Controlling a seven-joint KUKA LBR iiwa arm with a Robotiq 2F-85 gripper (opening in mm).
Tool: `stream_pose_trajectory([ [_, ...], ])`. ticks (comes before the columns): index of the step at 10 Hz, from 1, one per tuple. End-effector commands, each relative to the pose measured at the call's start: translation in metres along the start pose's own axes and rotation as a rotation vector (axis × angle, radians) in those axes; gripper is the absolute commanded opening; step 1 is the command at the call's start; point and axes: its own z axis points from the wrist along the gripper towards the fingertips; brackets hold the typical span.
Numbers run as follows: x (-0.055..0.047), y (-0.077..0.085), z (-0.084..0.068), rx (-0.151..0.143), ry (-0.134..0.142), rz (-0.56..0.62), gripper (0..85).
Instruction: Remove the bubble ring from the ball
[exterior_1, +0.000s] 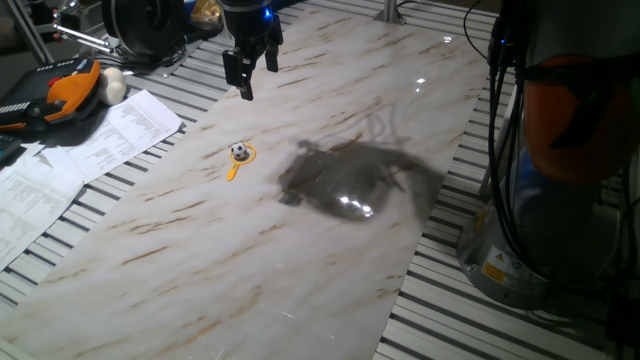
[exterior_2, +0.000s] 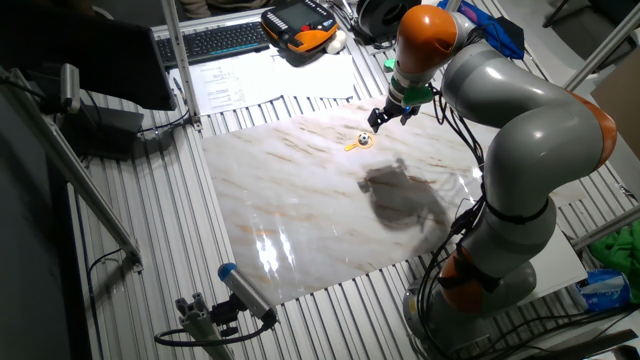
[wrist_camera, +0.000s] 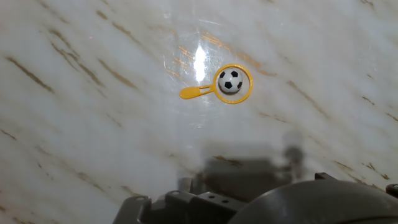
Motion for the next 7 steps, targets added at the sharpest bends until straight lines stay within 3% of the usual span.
stream_pose_trajectory([
  [1,-0.0003,-0.0001,-0.0005,-0.002,0.003,0.482,0.0],
  [7,-0.0001,-0.0002,-0.0025,-0.002,0.003,0.486,0.0],
])
